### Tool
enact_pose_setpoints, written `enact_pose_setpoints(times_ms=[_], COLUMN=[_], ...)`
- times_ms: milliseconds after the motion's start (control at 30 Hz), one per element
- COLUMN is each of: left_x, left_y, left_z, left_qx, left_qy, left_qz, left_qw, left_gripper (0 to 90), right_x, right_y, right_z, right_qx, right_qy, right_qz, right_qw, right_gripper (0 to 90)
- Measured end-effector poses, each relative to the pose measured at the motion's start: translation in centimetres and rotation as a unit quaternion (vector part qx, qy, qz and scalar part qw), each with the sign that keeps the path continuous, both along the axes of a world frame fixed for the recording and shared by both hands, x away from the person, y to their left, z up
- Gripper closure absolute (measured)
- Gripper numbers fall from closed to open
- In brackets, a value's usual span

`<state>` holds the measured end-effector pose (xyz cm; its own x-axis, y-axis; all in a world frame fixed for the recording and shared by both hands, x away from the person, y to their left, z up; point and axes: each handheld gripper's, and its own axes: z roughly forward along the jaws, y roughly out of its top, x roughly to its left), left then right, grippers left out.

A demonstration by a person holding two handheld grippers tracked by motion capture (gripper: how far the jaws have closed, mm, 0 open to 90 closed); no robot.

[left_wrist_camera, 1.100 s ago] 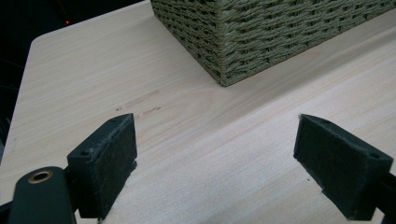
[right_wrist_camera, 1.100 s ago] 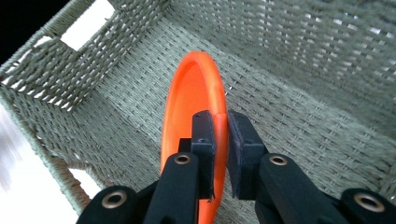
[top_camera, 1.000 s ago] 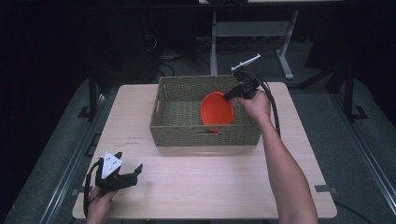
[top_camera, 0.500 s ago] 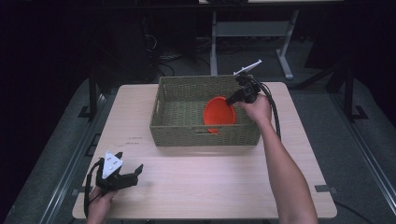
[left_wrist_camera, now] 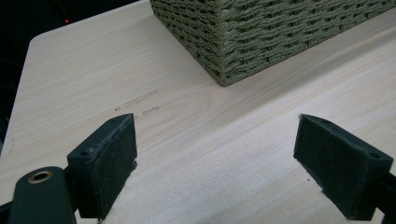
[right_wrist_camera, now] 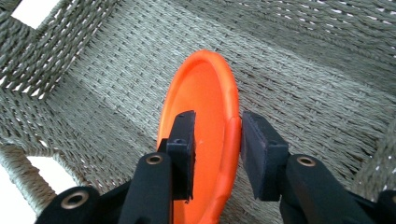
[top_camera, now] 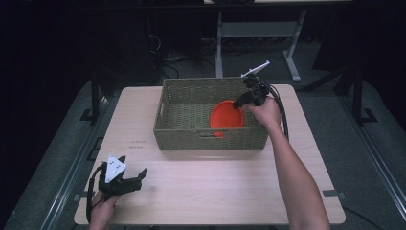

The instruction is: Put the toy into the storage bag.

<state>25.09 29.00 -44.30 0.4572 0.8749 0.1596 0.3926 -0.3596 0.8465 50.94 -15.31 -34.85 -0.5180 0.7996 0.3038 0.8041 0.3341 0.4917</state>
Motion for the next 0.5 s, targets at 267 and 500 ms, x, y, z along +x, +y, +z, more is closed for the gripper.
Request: enact_pose_setpoints(times_ms=[267, 500], left_x=[0.0, -0.04], left_y=[0.0, -0.04], left_z=[0.04, 0.03], left_qx=[0.001, 0.002], left_qy=[0.001, 0.0], left_qz=[-0.002, -0.004], left_qw=[1.0, 1.0], left_gripper=[12.8, 12.8], right_x=[-0.34, -0.71], right_y=[-0.59, -0.79], right_z=[0.57, 0.85], right_qx=[0.013, 0.016], right_qy=[-0.003, -0.004], right_qz=[-0.001, 0.008], right_qw=[0.9999, 0.9998], right_gripper=[62.9, 59.4])
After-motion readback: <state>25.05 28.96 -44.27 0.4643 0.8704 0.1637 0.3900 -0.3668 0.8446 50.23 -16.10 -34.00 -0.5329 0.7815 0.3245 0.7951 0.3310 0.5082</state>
